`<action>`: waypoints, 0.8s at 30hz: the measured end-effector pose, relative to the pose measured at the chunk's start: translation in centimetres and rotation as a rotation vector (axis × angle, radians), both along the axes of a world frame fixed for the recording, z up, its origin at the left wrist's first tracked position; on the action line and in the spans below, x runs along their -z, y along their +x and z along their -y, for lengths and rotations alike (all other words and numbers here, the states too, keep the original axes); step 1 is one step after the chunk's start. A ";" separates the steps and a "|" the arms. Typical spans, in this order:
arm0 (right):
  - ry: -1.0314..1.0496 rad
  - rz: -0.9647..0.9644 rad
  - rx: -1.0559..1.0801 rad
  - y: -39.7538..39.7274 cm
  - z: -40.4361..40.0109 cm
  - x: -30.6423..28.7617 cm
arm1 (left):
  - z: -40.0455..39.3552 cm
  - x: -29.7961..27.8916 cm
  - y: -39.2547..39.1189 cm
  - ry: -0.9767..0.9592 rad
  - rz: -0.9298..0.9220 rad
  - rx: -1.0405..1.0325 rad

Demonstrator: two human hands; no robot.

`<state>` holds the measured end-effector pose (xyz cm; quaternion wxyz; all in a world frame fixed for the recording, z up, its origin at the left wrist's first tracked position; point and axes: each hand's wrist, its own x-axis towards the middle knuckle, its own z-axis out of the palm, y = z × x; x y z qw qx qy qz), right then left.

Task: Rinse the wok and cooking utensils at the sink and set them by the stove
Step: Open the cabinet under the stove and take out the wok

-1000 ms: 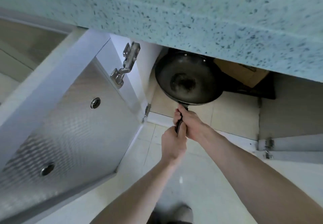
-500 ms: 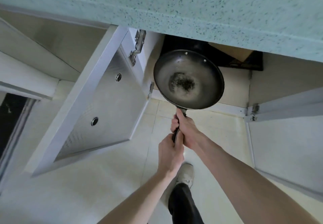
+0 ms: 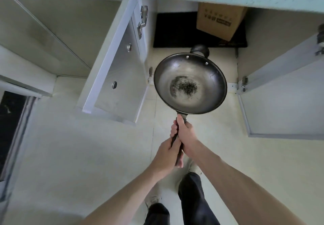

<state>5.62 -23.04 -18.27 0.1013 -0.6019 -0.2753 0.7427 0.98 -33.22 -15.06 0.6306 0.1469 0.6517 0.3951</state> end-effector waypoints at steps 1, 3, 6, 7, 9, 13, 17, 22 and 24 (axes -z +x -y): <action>0.010 0.024 -0.007 0.7 1.1 -0.7 | 0.8 -0.9 0.2 -0.018 0.032 0.022; 0.019 0.051 -0.009 2.2 2.9 -1.9 | 2.3 -2.6 1.0 -0.038 0.087 0.046; 0.001 0.059 0.032 4.3 5.0 -4.0 | 4.0 -4.7 3.0 -0.050 0.088 0.045; -0.005 0.060 0.049 5.0 5.5 -4.9 | 4.5 -5.4 3.9 -0.063 0.055 0.032; -0.008 0.066 0.070 6.2 6.4 -6.9 | 5.2 -7.0 5.7 -0.097 -0.028 0.002; 0.009 0.092 0.079 9.0 7.9 -11.7 | 6.6 -12.1 9.1 -0.110 -0.089 -0.025; 0.018 0.037 0.159 11.3 9.2 -18.6 | 7.6 -18.4 11.2 -0.090 -0.173 0.043; 0.062 -0.046 0.244 13.4 10.2 -26.8 | 8.8 -25.9 12.8 0.009 -0.159 0.053; 0.103 -0.073 0.275 14.1 10.4 -29.3 | 8.8 -28.6 13.5 0.060 -0.148 0.070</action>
